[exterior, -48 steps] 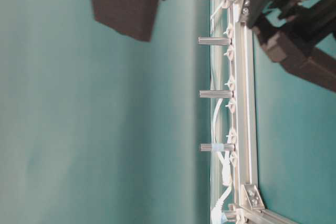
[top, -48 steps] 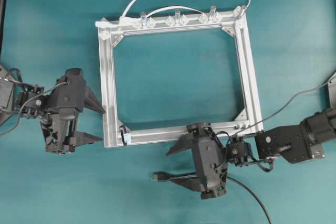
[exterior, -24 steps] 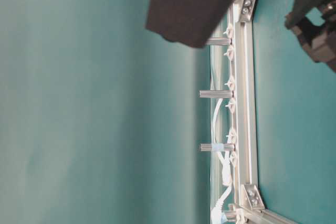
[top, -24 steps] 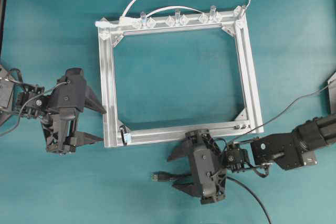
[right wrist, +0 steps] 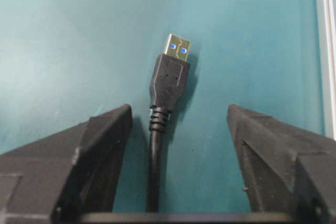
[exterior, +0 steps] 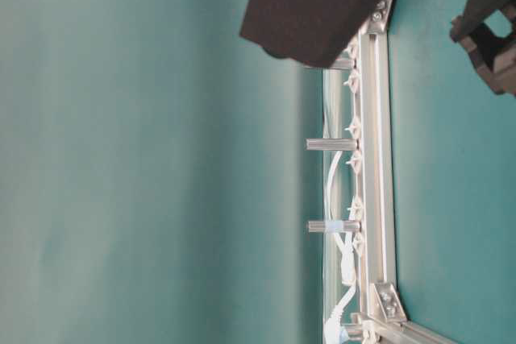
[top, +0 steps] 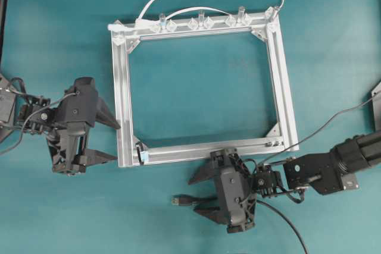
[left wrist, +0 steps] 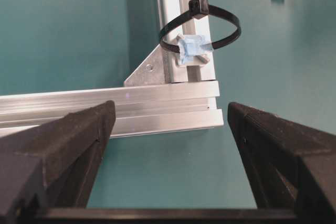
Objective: Insert the wire through the string loop located on the left side.
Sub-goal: 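Lower the right gripper onto the black USB cable behind the plug and close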
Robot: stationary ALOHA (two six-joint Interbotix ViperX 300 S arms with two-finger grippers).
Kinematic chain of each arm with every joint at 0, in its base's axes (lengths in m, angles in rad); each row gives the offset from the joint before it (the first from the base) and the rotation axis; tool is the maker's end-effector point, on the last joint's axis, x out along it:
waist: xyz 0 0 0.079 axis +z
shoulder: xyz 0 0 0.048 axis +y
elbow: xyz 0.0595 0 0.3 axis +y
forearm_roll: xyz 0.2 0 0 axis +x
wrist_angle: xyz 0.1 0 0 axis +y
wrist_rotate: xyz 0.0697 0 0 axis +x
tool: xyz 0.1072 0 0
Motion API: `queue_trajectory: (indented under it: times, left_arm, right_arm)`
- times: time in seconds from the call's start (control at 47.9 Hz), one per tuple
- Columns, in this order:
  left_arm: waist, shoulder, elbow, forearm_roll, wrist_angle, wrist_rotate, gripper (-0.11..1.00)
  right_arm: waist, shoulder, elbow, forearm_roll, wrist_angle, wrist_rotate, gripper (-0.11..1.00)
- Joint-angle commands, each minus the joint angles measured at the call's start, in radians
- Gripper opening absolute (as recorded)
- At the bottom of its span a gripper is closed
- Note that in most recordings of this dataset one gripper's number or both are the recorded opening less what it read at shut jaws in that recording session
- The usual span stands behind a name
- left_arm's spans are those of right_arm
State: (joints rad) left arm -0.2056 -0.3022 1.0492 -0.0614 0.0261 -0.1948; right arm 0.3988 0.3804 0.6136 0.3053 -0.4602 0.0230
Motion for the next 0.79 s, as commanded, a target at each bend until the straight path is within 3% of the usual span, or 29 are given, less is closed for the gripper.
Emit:
queue_trajectory:
  times: [0.0,0.084,0.292,0.773]
  left_arm:
    - [-0.005,-0.006,-0.018,-0.002,-0.008,-0.006,0.90]
    - [-0.005,-0.006,-0.018,-0.002,-0.008,-0.006,0.90]
    - [-0.005,-0.006,-0.021,-0.002,-0.008,-0.006,0.90]
    - [-0.005,-0.006,-0.025,-0.002,-0.008,-0.006,0.90]
  right_arm:
    - [0.006,-0.014,-0.017,0.002,0.002,-0.002,0.71]
    - [0.009,-0.014,-0.018,0.002,0.006,-0.002,0.58]
    - [0.020,-0.029,-0.020,0.003,0.052,-0.002,0.12]
    - [0.021,-0.044,-0.043,0.003,0.156,-0.002,0.12]
